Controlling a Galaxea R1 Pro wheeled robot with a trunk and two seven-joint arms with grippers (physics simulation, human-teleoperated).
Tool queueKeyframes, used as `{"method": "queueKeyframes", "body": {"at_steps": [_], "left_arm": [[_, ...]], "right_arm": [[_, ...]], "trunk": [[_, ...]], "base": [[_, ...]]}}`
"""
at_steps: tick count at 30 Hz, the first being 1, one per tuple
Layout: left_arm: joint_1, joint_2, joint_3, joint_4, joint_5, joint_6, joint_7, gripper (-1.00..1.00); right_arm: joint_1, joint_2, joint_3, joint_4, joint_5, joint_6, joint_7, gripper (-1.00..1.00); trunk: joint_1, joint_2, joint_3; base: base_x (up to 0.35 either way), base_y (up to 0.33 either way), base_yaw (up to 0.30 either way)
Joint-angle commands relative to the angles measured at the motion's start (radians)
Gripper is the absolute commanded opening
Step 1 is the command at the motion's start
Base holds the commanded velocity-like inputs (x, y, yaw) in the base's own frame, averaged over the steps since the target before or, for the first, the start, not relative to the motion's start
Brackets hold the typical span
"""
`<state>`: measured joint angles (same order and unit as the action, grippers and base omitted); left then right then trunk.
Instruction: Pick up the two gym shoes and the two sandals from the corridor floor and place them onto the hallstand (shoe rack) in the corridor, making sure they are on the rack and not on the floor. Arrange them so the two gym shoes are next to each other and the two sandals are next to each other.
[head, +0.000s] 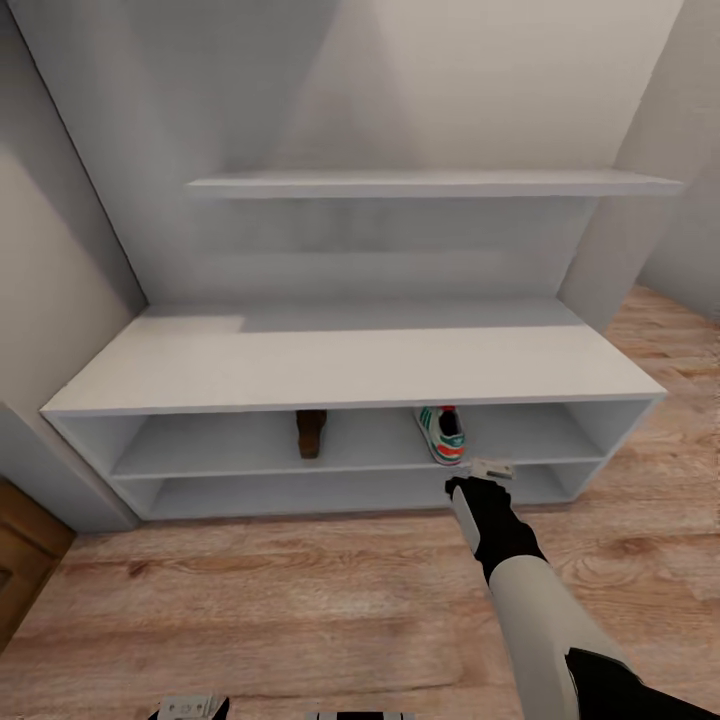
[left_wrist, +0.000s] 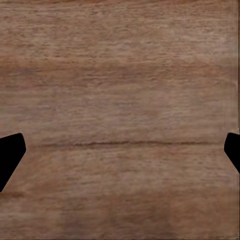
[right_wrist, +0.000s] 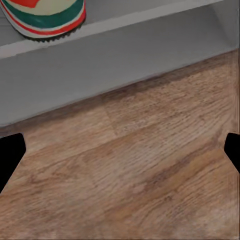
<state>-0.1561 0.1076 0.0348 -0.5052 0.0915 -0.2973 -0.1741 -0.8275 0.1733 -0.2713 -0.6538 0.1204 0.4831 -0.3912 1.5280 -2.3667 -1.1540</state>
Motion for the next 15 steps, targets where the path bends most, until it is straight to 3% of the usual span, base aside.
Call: {"method": "queueKeyframes", "body": {"at_steps": [1, 8, 12, 15], "left_arm": [[0.000, 0.000, 0.003, 0.001, 0.010, 0.000, -0.010, 1.00], [0.000, 0.001, 0.004, 0.001, 0.013, 0.000, -0.010, 1.00], [0.000, 0.001, 0.004, 0.001, 0.014, 0.000, -0.010, 1.00], [0.000, 0.002, 0.004, 0.001, 0.014, 0.000, -0.010, 1.00]], "right_arm": [[0.000, 0.001, -0.004, 0.000, 0.011, 0.007, 0.003, 1.00], [0.001, 0.001, -0.005, 0.057, 0.014, 0.004, 0.003, 1.00], [0.002, 0.001, -0.005, 0.135, 0.015, -0.007, 0.003, 1.00], [0.003, 0.001, -0.005, 0.221, 0.016, -0.057, 0.004, 1.00]], "trunk": [[-0.001, 0.000, -0.001], [-0.001, 0.000, -0.001], [-0.001, 0.000, -0.001], [-0.001, 0.000, -0.001]], "base": [[-0.335, -0.134, 0.000], [-0.335, -0.135, 0.000], [-0.335, -0.135, 0.000], [-0.335, -0.131, 0.000]]}}
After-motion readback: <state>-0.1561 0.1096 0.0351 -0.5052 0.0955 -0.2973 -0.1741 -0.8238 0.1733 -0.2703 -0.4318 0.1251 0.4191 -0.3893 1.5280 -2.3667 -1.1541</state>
